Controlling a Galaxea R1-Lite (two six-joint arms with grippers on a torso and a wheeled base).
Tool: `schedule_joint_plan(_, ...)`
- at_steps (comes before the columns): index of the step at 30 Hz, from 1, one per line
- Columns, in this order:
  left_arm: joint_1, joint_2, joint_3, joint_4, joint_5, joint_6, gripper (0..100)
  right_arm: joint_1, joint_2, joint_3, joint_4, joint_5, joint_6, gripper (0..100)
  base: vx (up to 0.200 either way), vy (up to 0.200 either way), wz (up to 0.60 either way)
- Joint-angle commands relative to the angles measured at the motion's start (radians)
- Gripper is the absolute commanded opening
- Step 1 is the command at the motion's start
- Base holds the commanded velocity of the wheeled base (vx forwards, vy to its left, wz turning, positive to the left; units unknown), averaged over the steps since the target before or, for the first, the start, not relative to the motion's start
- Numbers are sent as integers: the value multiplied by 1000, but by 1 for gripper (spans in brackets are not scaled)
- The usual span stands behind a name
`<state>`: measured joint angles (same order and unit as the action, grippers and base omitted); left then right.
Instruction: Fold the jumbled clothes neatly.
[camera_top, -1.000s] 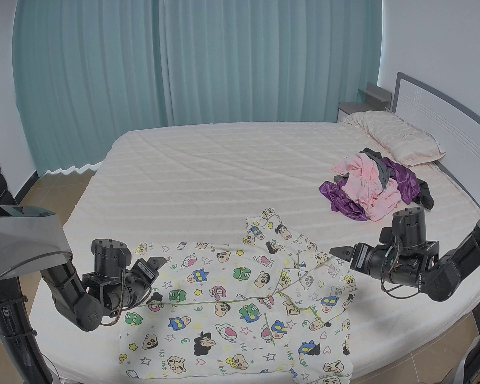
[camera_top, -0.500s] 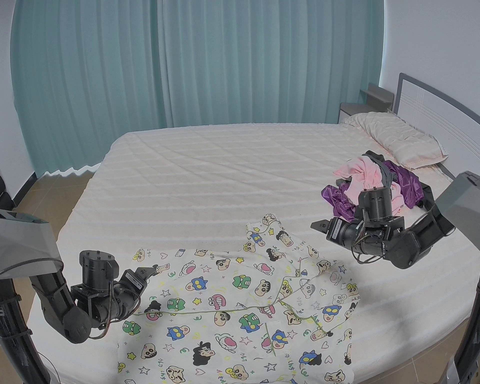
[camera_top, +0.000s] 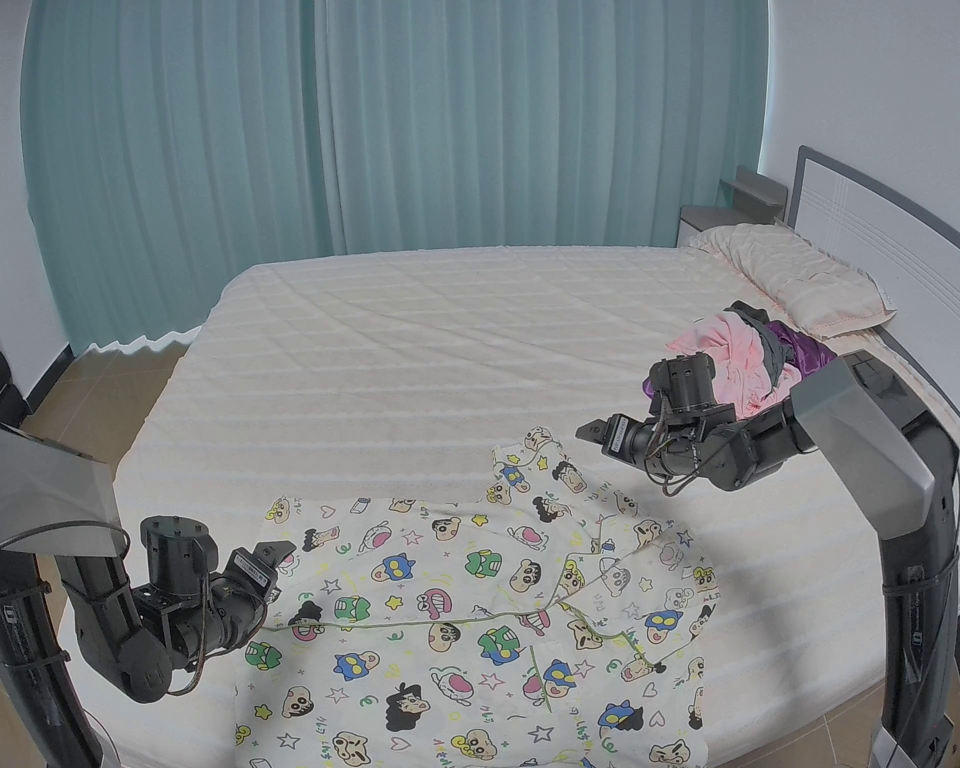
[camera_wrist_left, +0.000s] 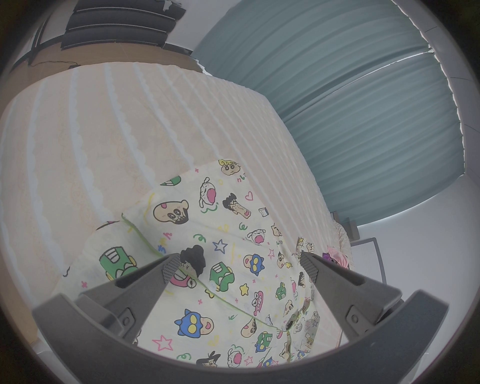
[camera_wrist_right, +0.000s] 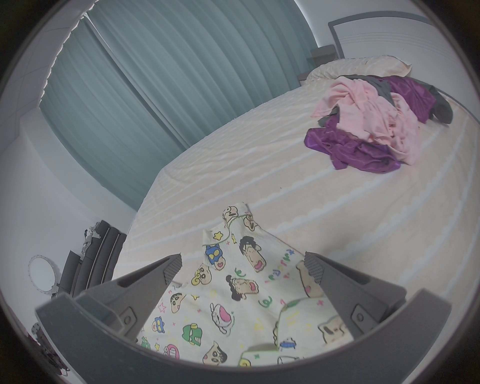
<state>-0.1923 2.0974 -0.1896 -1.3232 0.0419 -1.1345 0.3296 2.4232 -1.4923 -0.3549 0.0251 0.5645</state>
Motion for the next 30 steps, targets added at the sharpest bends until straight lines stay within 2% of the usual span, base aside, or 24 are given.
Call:
schedule_joint_plan(1,5,19,39,-19,-16,-4,100,17,206,-258,113,13,5,100,0,0,0)
schedule_joint_plan(9,-2,19,44,-19,-16,-5,100,2,284,-352,159,9,8,100,0,0,0)
schedule_joint_plan(19,-12,23,44,-21,-17,-8,100,-43,295,-353,155,16,8,100,0,0,0)
schedule_joint_plan(30,-12,24,42,-21,-19,-8,100,-37,309,-332,157,27,9,100,0,0,0)
